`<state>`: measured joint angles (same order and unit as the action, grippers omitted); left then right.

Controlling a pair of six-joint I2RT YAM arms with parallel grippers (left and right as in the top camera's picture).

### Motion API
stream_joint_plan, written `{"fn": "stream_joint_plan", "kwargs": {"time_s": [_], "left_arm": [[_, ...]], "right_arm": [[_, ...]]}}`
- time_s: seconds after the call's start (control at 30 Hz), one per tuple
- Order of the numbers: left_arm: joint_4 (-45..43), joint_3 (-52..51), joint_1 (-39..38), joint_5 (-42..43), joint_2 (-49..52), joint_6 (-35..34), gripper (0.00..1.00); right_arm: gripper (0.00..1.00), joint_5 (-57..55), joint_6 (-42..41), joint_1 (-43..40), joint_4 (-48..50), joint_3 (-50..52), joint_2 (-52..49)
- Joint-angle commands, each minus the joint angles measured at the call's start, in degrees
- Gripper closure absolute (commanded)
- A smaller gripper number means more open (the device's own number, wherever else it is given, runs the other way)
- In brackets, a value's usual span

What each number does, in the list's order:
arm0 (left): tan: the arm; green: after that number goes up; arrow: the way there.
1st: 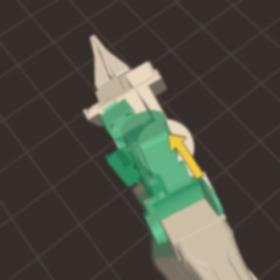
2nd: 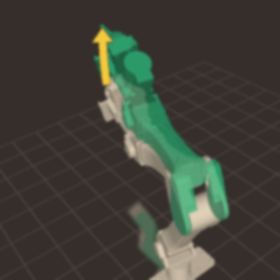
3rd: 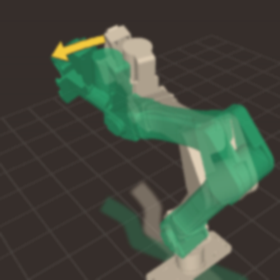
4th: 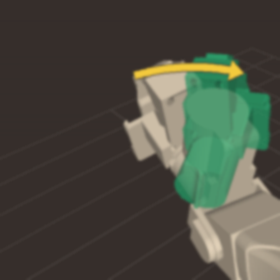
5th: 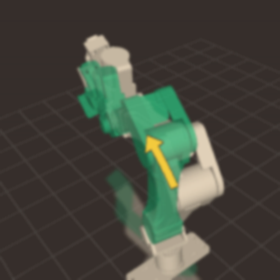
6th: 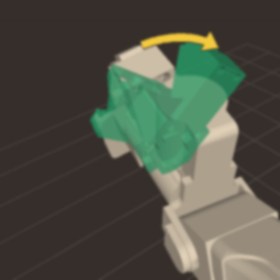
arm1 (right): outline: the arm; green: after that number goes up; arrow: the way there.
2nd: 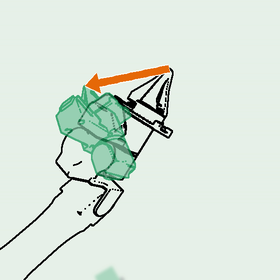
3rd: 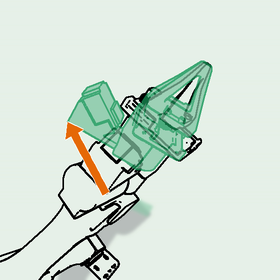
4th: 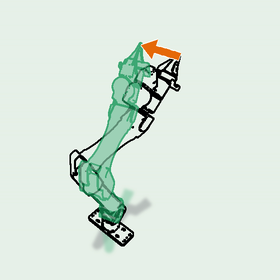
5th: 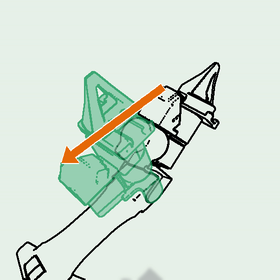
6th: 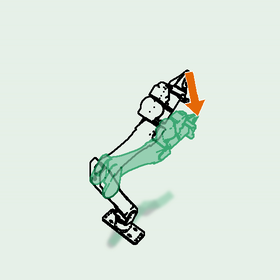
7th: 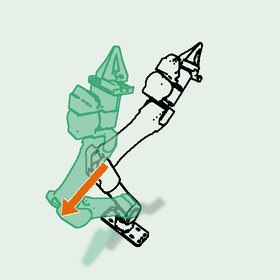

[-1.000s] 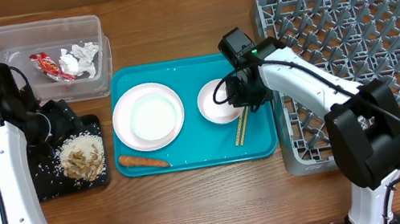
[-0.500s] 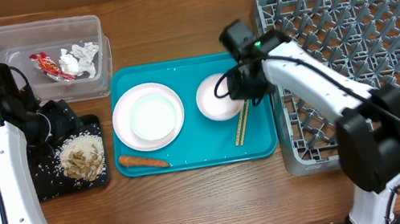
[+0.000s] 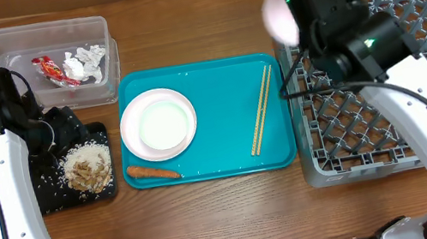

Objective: Sort waste into correct bins and load items into the dishwasher
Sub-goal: 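Carry the small white bowl with right gripper into the dish rack, then lower the bowl into the rack slots and open the right gripper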

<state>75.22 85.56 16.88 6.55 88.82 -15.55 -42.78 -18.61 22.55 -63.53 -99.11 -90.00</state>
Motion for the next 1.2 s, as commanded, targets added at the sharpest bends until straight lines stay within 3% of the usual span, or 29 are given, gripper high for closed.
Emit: {"fn": "stream_joint_plan", "kwargs": {"time_s": [0.0, 0.37, 0.47, 0.53, 0.7, 1.17], "left_arm": [[-0.2, 1.0, -0.1, -0.8, -1.3, -0.7, 0.24], [-0.2, 1.0, -0.1, -0.8, -1.3, -0.7, 0.24], [-0.2, 1.0, -0.1, -0.7, -1.3, -0.8, 0.24], [-0.2, 1.0, -0.1, -0.7, -1.3, -0.8, 0.24], [0.0, 1.0, -0.1, -0.7, -1.3, -0.8, 0.24], [0.1, 1.0, -0.1, -0.6, -1.3, -0.8, 0.25]], "right_arm": [[0.96, -19.5, 1.9, -4.8, 1.9, 0.5, -0.9], [0.96, -34.4, -2.4, -22.7, 12.0, 0.5, -1.4], [0.96, -34.5, -2.0, -25.9, 19.1, 0.5, -1.4], [0.96, -31.8, 1.0, -28.1, 23.8, 0.5, -1.4], [0.96, -26.9, 18.1, -31.8, 33.3, 0.5, -1.4], [0.96, -28.4, 20.1, -34.1, 37.2, 0.5, -1.7]]}}
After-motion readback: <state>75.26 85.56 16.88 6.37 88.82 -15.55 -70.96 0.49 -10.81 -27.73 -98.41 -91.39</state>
